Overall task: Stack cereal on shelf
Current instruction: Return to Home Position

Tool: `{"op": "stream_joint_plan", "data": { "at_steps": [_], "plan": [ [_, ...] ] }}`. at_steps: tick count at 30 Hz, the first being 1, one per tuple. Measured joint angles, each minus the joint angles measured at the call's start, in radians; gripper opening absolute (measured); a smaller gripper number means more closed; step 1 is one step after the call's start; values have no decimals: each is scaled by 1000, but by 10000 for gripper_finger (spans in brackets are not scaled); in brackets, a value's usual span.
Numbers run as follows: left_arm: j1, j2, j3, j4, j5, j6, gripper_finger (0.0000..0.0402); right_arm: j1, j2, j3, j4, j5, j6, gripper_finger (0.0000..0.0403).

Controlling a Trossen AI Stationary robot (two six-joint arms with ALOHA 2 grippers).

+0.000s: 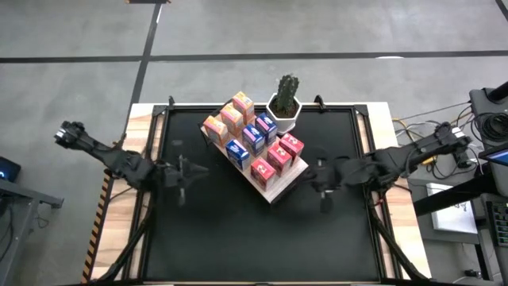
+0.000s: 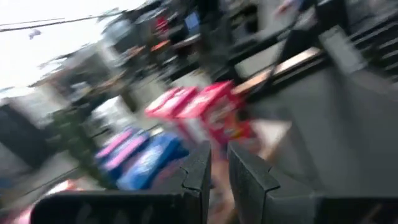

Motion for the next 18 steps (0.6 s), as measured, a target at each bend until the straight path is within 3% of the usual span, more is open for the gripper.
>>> {"op": "stream_joint_plan", "data": {
  "at_steps": [3,5,18],
  "plan": [
    [0,-79,-23,-31,156,-49,37,0,-97,-97,92,-34,-71,9],
    [-1,-129,-56,-33,205,-66,37,0,-161,-151,131,-39,-109,9],
    [0,-429,-242,-10,211,-124,37,0,-468,-375,229,-61,-196,9]
  ]
}}
